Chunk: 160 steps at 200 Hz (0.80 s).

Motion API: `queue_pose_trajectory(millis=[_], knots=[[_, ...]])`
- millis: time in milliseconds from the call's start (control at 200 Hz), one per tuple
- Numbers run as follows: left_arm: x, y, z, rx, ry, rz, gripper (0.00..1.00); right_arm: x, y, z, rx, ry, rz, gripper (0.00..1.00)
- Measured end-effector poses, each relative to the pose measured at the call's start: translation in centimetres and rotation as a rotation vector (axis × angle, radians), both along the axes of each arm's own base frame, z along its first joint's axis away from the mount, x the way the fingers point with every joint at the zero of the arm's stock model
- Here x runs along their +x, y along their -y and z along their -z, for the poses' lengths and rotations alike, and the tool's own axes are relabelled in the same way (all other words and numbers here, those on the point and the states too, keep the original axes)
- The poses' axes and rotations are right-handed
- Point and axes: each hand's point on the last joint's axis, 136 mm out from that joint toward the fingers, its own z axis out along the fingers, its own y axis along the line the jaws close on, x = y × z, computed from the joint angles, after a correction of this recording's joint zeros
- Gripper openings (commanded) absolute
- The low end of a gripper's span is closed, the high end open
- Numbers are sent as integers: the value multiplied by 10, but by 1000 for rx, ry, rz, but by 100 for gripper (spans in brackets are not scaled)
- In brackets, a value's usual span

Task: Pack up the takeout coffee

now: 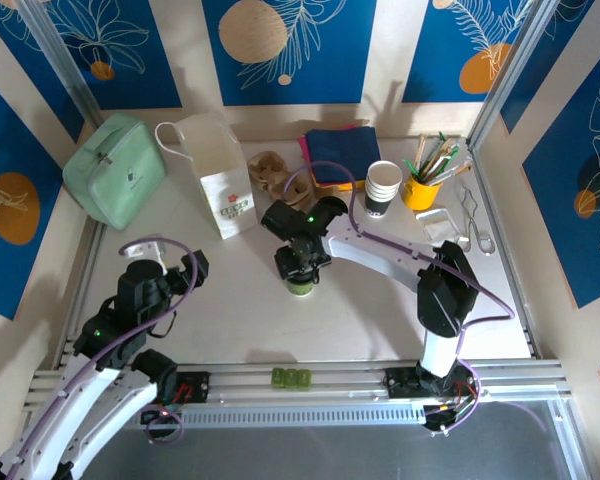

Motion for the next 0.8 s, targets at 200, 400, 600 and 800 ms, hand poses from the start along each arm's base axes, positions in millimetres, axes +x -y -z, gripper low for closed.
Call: queue_pose_trajectory(millis=[200,400,600,800], knots=[[0,0,0,0,0,0,93,9,28,-1,-27,-7,55,69],[0,0,0,0,-1,0,94,24,78,-5,-47,-3,156,69],[-1,-1,1,1,-2,0,93,42,144,-12,-37,20,304,68],[-1,-1,1,1,-2,0,94,60,204,-20,-18,56,447,69]])
